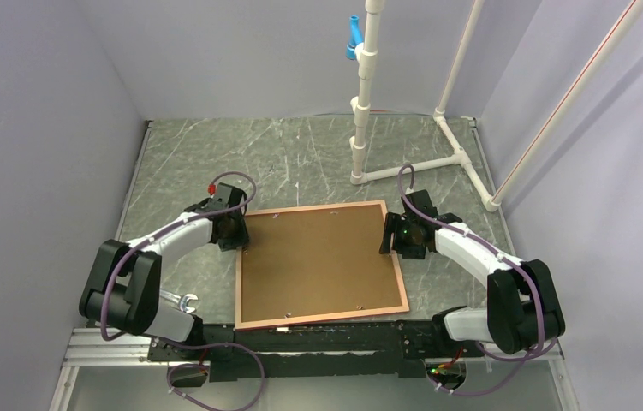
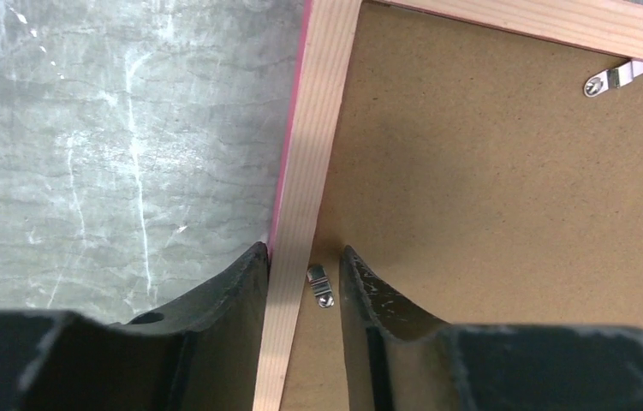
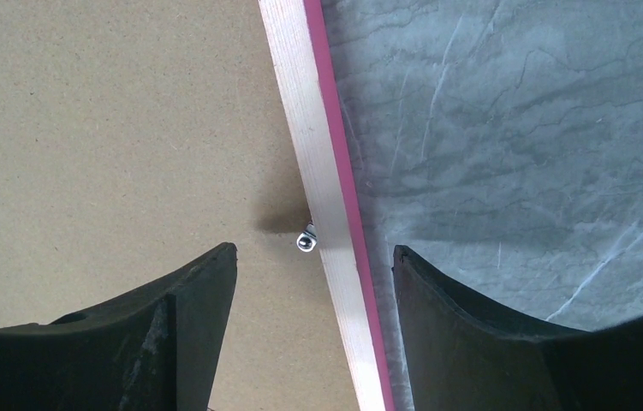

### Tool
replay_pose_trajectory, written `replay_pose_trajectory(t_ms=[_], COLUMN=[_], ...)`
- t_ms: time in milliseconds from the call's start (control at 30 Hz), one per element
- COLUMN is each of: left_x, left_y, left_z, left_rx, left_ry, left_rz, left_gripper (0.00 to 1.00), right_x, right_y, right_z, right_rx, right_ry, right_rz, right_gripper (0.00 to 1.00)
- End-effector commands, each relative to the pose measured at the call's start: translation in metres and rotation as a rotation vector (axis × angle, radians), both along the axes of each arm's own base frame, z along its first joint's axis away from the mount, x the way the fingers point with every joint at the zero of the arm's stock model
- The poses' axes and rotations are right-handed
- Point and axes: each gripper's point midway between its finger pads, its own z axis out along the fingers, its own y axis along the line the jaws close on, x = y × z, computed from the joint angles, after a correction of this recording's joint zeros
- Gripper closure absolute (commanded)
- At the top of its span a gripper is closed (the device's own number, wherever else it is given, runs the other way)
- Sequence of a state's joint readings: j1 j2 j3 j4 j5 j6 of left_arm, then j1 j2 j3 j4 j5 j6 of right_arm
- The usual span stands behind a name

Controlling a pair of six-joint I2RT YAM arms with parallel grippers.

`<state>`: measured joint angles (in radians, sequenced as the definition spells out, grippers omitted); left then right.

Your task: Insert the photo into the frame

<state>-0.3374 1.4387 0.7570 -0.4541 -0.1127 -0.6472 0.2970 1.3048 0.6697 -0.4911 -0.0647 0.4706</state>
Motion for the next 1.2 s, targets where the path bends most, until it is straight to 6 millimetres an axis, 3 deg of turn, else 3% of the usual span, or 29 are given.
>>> replay_pose_trajectory(t_ms=[0,367,433,500,700,767,900,1000,1167], left_x=[-0.003,-0.019,-0.022,-0.025,-0.025,-0.023,-0.018,-0.014,-0.018], left_y=[0.0,-0.01,-0.01,-0.01,-0.009,-0.009,-0.013,-0.013,-0.009], left_z=[-0.005,-0.004,-0.005,-0.006,0.003,0.009,0.021,0.024,0.014], left_rx=[-0.005,-0.047,-0.048,-0.052,-0.052,-0.055,-0.074,-0.075,-0.049], left_ry=[-0.018,-0.008,-0.006,-0.005,-0.022,-0.033,-0.058,-0.063,-0.024], left_rz=[-0.013,-0.065,-0.071,-0.073,-0.069,-0.062,-0.051,-0.041,-0.034], left_gripper=[0.66,0.8,0.85,0.99,1.0,0.92,0.52,0.44,0.45], right_x=[0.003,0.007,0.007,0.006,0.005,0.005,0.005,0.004,0.003], right_y=[0.002,0.005,0.005,0.006,0.006,0.007,0.008,0.008,0.009], right_z=[0.006,0.008,0.007,0.006,0.006,0.006,0.006,0.005,0.004], right_rx=[0.01,0.022,0.025,0.029,0.031,0.032,0.04,0.039,0.041], right_ry=[-0.011,-0.013,-0.01,-0.007,-0.004,-0.005,-0.004,0.002,0.006], right_rz=[0.004,0.003,0.004,0.005,0.012,0.013,0.017,0.022,0.025], right_gripper=[0.31,0.31,0.31,0.3,0.3,0.3,0.3,0.3,0.3])
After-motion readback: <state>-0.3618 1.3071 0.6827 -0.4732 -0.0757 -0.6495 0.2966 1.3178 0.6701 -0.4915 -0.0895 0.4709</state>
